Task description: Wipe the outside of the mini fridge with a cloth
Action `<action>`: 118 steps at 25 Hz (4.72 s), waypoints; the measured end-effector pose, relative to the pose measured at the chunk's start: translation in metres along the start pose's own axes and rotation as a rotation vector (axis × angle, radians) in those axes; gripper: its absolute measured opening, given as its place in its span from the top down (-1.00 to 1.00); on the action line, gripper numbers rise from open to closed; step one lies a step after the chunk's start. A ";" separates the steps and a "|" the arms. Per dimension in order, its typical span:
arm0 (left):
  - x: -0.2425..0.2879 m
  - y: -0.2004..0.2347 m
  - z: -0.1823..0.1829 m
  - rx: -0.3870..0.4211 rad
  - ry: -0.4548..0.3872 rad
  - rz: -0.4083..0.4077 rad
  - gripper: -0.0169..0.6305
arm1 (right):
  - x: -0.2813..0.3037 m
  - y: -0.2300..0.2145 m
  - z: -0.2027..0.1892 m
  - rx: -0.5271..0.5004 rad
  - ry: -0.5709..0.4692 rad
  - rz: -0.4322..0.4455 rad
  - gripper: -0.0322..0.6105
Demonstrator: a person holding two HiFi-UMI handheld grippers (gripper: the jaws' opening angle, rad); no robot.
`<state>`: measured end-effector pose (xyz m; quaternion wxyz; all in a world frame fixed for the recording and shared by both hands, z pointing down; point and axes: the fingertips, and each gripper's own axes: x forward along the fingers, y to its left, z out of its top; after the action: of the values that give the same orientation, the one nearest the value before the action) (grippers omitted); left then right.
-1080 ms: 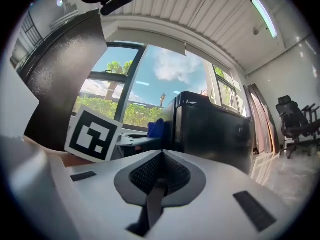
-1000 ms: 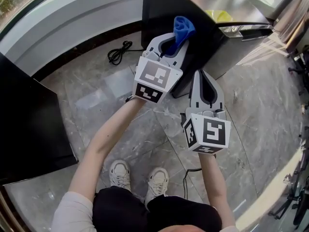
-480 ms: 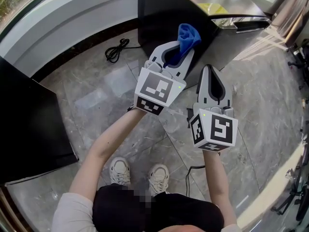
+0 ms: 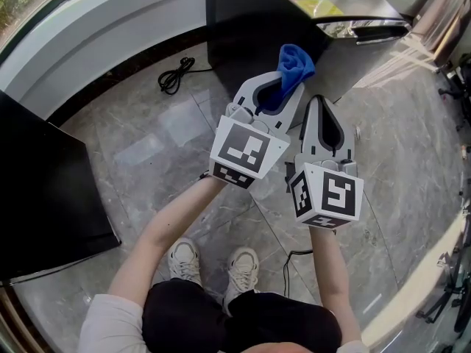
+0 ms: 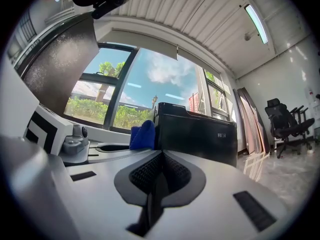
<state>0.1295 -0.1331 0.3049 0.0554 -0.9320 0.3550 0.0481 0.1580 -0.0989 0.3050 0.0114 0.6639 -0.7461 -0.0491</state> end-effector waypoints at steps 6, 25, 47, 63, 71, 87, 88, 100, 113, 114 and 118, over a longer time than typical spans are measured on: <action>0.000 -0.006 0.000 -0.007 0.002 -0.014 0.77 | 0.000 0.001 0.000 0.008 0.003 0.006 0.87; -0.008 0.191 -0.027 0.049 -0.022 0.304 0.77 | 0.026 0.047 -0.044 0.007 0.082 0.133 0.87; 0.045 0.344 -0.145 0.050 0.076 0.335 0.77 | 0.088 0.089 -0.146 0.105 0.264 0.230 0.86; 0.059 0.316 -0.159 0.039 0.044 0.251 0.77 | 0.091 0.087 -0.148 0.104 0.246 0.254 0.87; 0.051 0.282 -0.145 0.003 0.004 0.233 0.77 | 0.087 0.092 -0.130 0.066 0.216 0.261 0.86; 0.026 0.183 -0.118 -0.005 -0.017 0.151 0.77 | 0.064 0.093 -0.098 0.000 0.147 0.236 0.86; 0.025 0.173 -0.116 -0.006 -0.018 0.141 0.77 | 0.062 0.091 -0.097 0.002 0.145 0.230 0.87; 0.006 0.084 -0.098 -0.084 -0.025 0.041 0.77 | 0.033 0.045 -0.066 0.002 0.099 0.081 0.87; -0.006 0.019 -0.083 -0.091 -0.018 -0.062 0.77 | 0.015 -0.013 -0.062 0.037 0.085 -0.071 0.86; -0.006 0.016 -0.083 -0.104 -0.017 -0.067 0.77 | 0.014 -0.013 -0.060 0.040 0.081 -0.071 0.87; -0.007 -0.003 -0.082 -0.132 0.000 -0.092 0.77 | 0.010 -0.014 -0.055 0.047 0.076 -0.061 0.87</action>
<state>0.1305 -0.1380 0.3874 -0.0041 -0.9490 0.3077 0.0688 0.1753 -0.1137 0.3577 0.0227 0.6878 -0.7255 -0.0064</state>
